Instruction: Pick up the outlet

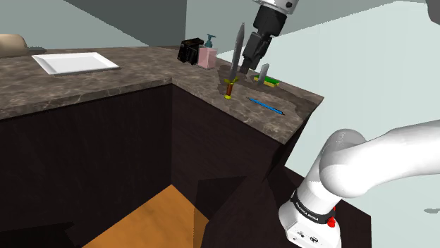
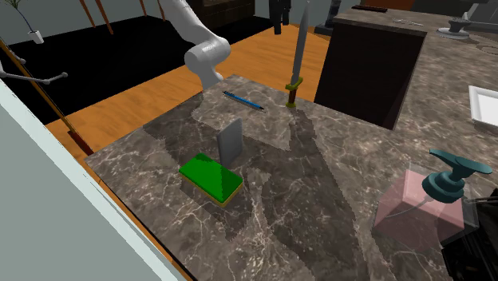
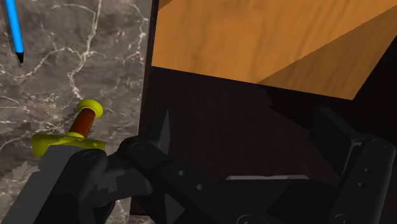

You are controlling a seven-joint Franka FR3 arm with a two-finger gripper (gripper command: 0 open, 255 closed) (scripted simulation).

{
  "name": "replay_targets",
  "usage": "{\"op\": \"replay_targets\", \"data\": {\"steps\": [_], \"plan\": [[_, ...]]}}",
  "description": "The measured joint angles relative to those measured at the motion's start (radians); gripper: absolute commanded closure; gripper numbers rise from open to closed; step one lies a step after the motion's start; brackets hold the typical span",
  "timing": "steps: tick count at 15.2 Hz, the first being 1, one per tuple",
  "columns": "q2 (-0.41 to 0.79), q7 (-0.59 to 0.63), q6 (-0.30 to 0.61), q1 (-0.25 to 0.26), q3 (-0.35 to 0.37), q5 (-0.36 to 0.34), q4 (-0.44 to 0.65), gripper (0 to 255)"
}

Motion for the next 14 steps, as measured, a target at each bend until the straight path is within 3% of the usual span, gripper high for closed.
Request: {"op": "replay_targets", "data": {"steps": [4,14], "plan": [[-0.025,-0.102,-0.017,0.008,-0.057,-0.032,-0.019,0],[-0.035,-0.612,-0.084,0.051,-0.344,-0.217,0.006,0]]}}
